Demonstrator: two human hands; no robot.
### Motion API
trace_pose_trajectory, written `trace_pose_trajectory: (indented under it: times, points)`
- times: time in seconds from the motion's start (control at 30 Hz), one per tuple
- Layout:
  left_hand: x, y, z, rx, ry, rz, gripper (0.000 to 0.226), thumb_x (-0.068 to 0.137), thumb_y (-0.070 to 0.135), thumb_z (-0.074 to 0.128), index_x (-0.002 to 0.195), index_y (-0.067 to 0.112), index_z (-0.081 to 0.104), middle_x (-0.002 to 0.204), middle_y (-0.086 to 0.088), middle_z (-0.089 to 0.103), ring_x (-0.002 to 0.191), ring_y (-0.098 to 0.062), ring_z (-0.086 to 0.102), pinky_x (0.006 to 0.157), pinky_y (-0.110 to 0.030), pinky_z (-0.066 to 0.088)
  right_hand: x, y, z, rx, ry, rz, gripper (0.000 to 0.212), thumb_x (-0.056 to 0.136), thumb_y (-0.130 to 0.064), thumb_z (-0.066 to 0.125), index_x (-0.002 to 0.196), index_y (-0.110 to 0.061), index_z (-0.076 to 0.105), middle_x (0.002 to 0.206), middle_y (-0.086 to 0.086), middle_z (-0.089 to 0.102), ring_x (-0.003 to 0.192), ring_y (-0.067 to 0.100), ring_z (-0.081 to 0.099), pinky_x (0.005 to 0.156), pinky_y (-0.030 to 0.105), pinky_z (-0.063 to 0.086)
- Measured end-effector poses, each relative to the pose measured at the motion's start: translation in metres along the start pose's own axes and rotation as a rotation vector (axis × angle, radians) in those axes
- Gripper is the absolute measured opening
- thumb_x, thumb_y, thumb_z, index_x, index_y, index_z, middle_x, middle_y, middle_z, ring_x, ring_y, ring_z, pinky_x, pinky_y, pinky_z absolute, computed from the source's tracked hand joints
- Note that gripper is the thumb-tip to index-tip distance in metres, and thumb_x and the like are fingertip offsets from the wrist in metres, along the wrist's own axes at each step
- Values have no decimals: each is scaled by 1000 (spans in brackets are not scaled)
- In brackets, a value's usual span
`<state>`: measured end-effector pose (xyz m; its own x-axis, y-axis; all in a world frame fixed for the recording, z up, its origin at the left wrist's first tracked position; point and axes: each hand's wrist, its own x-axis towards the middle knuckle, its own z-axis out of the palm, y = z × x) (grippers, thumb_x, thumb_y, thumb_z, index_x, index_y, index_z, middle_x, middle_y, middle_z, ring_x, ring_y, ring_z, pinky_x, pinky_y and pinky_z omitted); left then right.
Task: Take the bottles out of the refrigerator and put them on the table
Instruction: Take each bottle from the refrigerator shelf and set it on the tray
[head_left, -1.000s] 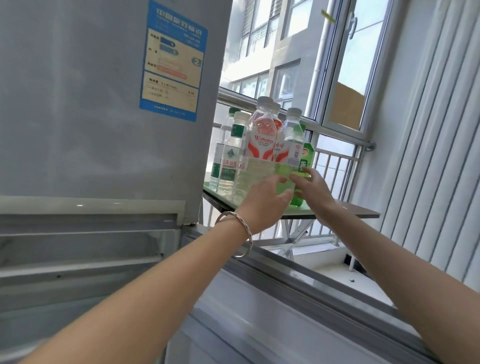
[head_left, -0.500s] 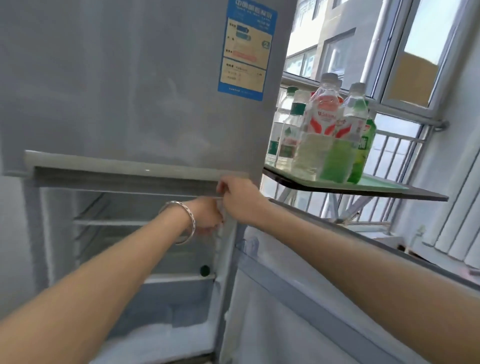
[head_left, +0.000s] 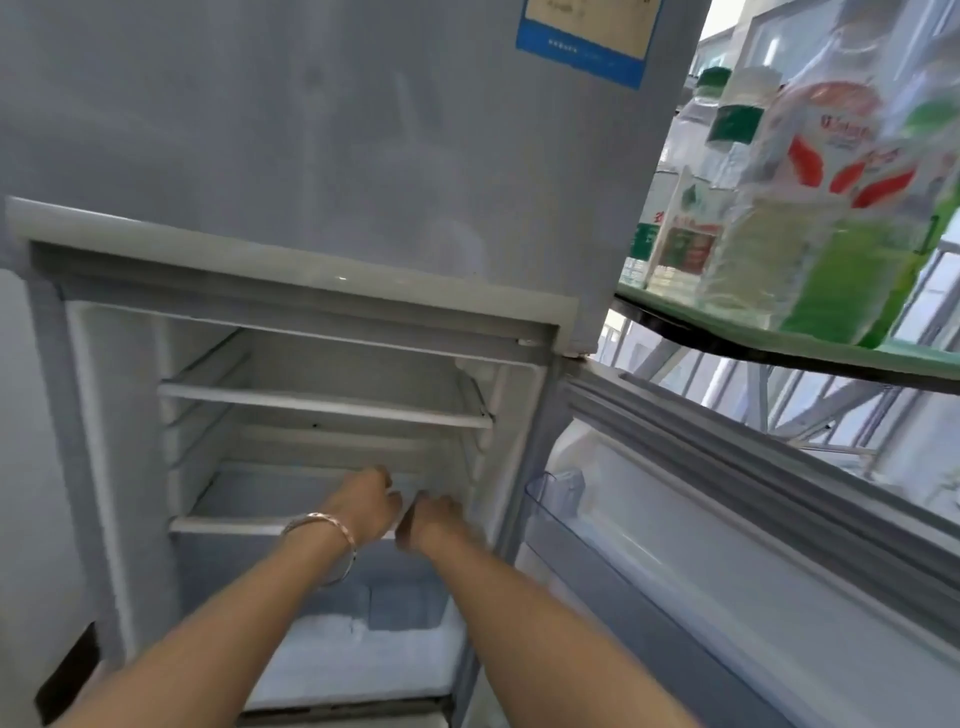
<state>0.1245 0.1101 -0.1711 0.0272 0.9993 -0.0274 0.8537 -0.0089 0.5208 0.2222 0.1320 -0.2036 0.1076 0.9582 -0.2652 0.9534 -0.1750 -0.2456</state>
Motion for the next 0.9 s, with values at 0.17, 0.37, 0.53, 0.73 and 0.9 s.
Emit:
trace_pose_trajectory:
  times: [0.17, 0.37, 0.53, 0.73, 0.9]
  points:
    - [17, -7, 15, 22, 1, -3, 42, 96, 27, 48, 134, 11, 53, 139, -11, 56, 125, -26, 54, 98, -26, 42, 44, 22, 12, -46, 14, 49, 64, 91, -29, 56, 148, -18, 29, 145, 19, 39, 133, 34, 41, 104, 42, 42]
    - [19, -18, 26, -9, -2, 12, 40, 96, 26, 49, 133, 13, 54, 138, -7, 57, 125, -21, 55, 98, -22, 41, 50, 29, 40, -22, 92, -27, 51, 92, -12, 57, 140, -13, 40, 146, 20, 33, 132, 34, 42, 109, 38, 38]
    - [17, -30, 24, 33, -6, 3, 41, 94, 23, 49, 134, 13, 53, 137, -7, 58, 125, -21, 55, 100, -23, 41, 25, 7, 50, -87, 256, -161, 64, 83, 4, 62, 140, -10, 36, 137, 25, 38, 119, 37, 47, 92, 43, 47]
    - [-2, -19, -2, 36, -16, 19, 63, 88, 19, 61, 143, 7, 33, 136, -14, 57, 125, -27, 55, 94, -25, 42, -26, -17, -9, -163, 459, -331, 53, 84, 6, 59, 131, -7, 41, 123, 27, 50, 107, 40, 56, 81, 46, 49]
    - [-38, 3, -43, 25, -83, 187, 74, 82, 17, 71, 143, 3, 30, 133, -15, 58, 119, -27, 58, 87, -22, 41, -95, -25, -57, -78, 512, -447, 40, 90, -18, 57, 126, -11, 42, 113, 25, 61, 102, 43, 61, 71, 41, 39]
